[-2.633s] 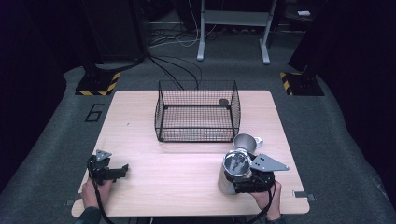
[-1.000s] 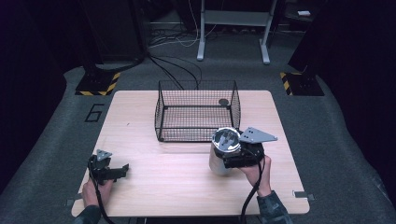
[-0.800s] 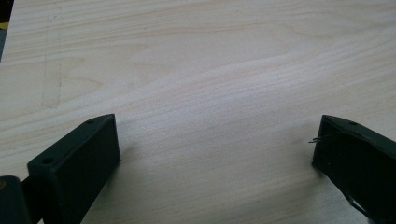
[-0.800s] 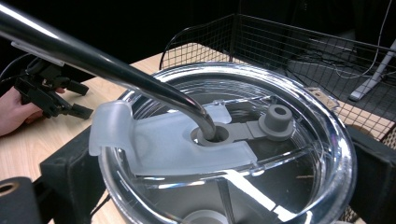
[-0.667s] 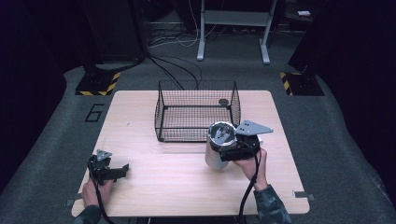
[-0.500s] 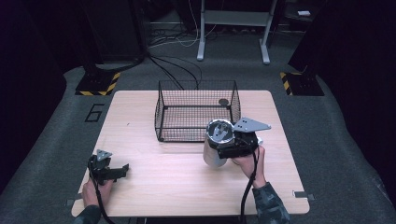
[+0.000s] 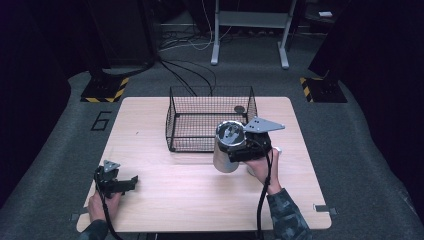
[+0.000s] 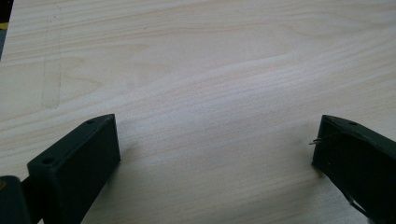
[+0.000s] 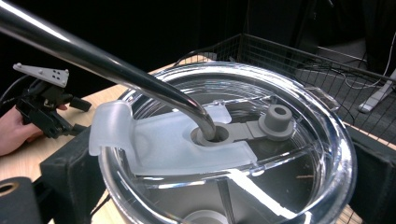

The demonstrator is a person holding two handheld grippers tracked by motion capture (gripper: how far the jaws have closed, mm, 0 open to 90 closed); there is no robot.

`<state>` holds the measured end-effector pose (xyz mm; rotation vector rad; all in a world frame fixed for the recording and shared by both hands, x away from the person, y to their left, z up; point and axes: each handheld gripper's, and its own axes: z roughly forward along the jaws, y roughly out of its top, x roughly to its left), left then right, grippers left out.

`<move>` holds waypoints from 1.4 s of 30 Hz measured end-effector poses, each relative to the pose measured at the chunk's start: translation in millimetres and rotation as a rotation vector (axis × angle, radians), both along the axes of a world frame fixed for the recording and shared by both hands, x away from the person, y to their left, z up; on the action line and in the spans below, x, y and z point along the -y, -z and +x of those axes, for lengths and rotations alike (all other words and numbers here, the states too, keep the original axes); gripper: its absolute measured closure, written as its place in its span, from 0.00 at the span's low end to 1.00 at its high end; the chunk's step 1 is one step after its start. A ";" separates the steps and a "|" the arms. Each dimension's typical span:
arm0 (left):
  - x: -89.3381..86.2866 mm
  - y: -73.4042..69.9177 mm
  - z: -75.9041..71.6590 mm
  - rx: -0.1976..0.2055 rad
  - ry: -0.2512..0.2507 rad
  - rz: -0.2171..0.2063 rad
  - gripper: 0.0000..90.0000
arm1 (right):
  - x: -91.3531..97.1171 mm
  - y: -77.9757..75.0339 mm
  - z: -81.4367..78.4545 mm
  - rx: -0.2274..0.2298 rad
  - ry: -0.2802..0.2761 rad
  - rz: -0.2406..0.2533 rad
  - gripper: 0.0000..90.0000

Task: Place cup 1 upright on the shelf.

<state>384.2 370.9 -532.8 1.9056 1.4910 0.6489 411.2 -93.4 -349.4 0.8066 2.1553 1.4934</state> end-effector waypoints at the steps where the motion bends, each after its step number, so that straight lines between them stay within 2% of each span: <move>1: -0.1 -0.3 0.0 -0.003 0.001 0.001 0.00 | 0.1 -1.7 0.8 -0.003 -0.003 0.000 0.04; 6: -0.1 0.0 0.2 0.001 0.002 0.001 0.01 | -1.6 -9.6 7.3 0.004 -0.003 0.020 0.04; 14: -0.1 -0.1 0.2 0.000 0.003 0.002 0.01 | -6.9 -18.7 15.3 -0.006 -0.002 0.018 0.04; 21: -0.1 -0.1 0.2 0.000 0.003 0.001 0.00 | -9.7 -23.6 22.9 0.000 -0.001 0.031 0.04; 28: -0.2 -0.1 0.3 -0.001 0.004 0.002 0.00 | -13.6 -32.6 28.0 0.013 -0.009 0.022 0.04; 42: 0.0 0.0 0.4 -0.001 0.005 0.000 0.00 | -22.4 -45.3 43.0 0.018 -0.003 0.048 0.04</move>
